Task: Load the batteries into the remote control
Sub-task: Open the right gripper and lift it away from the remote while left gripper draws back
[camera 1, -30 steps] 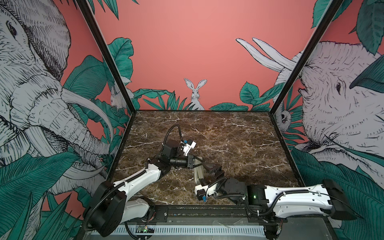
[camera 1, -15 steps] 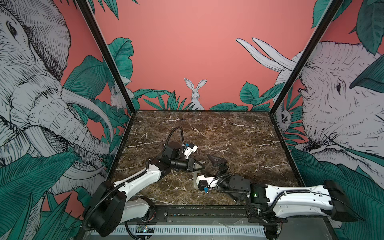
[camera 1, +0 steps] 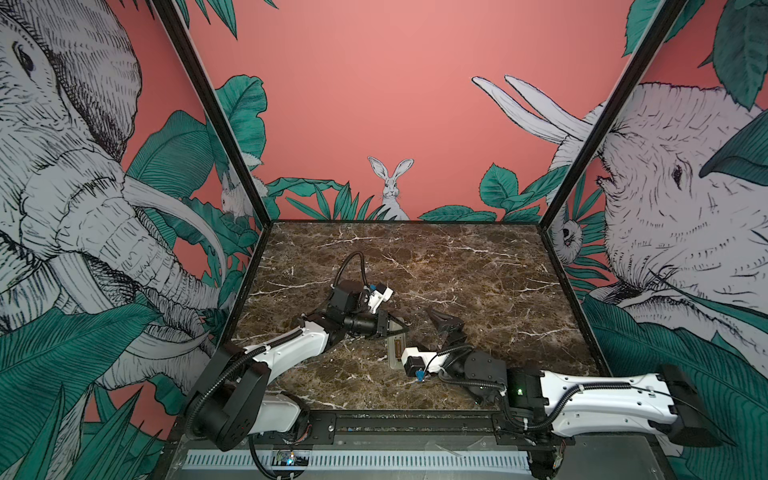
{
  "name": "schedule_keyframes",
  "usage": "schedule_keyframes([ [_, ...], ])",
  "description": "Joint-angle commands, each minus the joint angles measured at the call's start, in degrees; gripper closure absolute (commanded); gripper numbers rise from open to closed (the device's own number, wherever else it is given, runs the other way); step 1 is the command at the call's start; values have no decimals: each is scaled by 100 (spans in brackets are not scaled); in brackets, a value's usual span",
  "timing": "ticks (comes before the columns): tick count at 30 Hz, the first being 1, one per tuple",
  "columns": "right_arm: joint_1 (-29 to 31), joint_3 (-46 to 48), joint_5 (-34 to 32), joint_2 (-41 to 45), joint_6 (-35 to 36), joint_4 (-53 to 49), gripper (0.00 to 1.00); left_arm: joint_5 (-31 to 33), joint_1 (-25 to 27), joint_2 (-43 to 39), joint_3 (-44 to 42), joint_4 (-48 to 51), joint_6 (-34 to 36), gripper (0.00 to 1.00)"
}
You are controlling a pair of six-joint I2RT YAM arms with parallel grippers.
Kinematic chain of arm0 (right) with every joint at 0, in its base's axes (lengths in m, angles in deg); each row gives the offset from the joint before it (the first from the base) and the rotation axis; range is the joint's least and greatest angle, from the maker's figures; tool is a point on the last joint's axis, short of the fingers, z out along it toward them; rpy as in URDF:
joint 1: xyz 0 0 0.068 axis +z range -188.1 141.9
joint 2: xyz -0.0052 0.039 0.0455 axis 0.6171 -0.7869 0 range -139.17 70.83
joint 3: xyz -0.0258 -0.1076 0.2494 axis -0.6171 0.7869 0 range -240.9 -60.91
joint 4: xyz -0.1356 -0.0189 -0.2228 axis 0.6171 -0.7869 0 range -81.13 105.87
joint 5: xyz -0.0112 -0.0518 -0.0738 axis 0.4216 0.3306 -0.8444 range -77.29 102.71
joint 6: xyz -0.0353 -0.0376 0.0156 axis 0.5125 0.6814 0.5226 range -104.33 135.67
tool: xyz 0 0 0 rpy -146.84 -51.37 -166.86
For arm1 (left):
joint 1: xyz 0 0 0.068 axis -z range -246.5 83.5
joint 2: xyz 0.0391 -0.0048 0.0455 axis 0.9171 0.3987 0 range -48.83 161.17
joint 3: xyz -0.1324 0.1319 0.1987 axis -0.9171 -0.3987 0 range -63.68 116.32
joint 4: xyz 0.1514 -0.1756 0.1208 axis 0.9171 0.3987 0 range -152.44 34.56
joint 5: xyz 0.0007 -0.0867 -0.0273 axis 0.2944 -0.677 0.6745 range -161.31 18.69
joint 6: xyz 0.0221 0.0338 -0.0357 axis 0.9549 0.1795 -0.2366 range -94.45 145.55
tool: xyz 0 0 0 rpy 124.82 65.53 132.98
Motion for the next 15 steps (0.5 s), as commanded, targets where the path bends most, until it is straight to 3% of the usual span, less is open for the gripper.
schedule_keyframes([
  [1, -197, -114, -159, 386, -1065, -769, 0, 221, -138, -189, 139, 280, 374, 100],
  [10, -410, -697, -534, 1047, -3564, -3138, 0, 754, -154, -545, 94, 731, 1037, 100],
  [15, -616, -1333, -433, 846, -4949, -4769, 0, 1080, -171, -920, -66, 909, 1336, 100],
])
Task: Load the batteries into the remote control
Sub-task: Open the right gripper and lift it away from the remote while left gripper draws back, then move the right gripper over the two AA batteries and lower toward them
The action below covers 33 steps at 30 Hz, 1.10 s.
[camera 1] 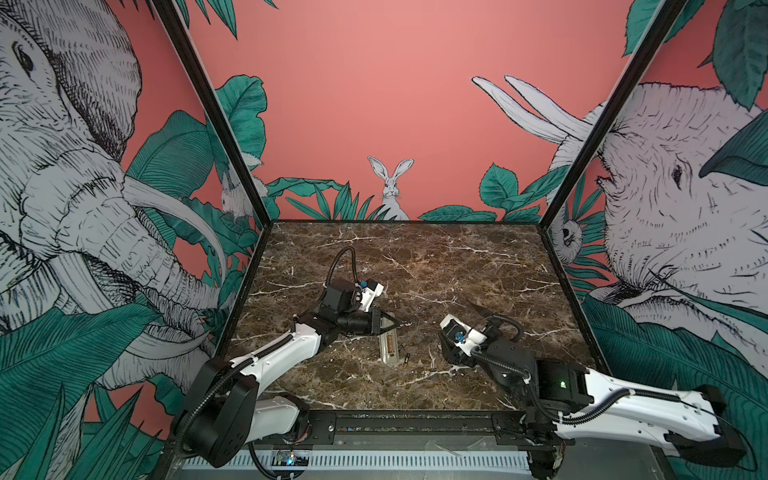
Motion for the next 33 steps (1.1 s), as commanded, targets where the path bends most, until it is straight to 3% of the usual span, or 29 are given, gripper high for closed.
schedule_keyframes([
  [1, -101, -386, -16, -209, -1409, -1381, 1, 358, -54, -435, -82, 315, 454, 100],
  [9, -190, -819, 965, -1487, -2683, -2017, 1, 946, -352, -1143, -257, 817, 758, 100],
  [17, -320, -743, 1583, -2221, -3234, -1372, 1, 1950, -407, -1636, -453, 1007, 830, 100],
  [33, -402, -593, 1886, -3836, -3937, 247, 8, 1724, -407, -2135, -1197, 395, 677, 100],
])
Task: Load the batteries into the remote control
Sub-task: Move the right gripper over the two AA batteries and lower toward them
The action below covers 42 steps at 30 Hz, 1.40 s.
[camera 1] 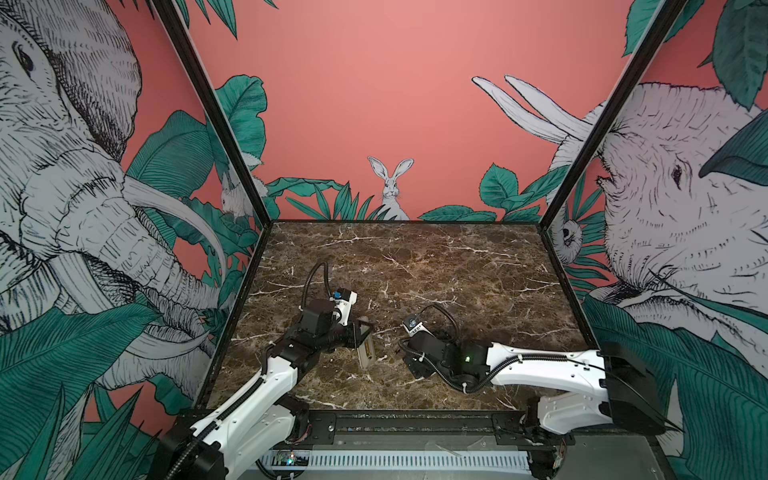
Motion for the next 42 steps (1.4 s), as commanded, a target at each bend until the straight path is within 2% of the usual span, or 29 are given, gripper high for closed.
schedule_keyframes([
  [1, -34, 59, 110, -199, -244, 518, 8, 3, -33, -194, -145, -289, -45, 100],
  [14, -34, 85, 192, -775, -419, 723, 9, -207, -36, -595, -794, -1193, -368, 100],
  [36, -34, -190, 421, -1225, -392, 469, 24, -8, -40, -851, -874, -1012, -297, 100],
  [39, -34, -232, 423, -1212, -282, 434, 25, -9, -42, -863, -883, -1007, -298, 100],
  [42, -70, -374, 378, -1192, 124, 182, 25, -39, -44, -848, -883, -989, -296, 100],
])
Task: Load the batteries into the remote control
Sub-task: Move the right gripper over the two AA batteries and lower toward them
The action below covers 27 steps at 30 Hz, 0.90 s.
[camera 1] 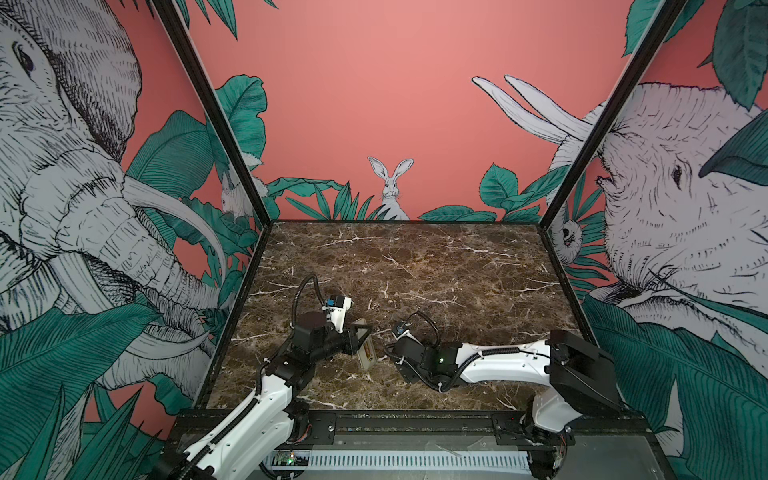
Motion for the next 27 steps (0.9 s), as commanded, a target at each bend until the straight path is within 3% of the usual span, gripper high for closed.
schedule_keyframes([
  [1, -103, -300, -30, 32, 435, -388, 25, -19, -27, -90, -81, -87, 18, 100],
  [3, -294, -320, 82, 165, 539, -618, 26, -20, -27, -127, -81, -26, 14, 100],
  [9, -811, 288, 805, 1052, 354, 170, 30, 182, -23, -234, -63, 145, 86, 100],
  [27, -752, -62, 1326, 179, 5, 579, 37, 556, -25, -538, -228, 330, -28, 100],
])
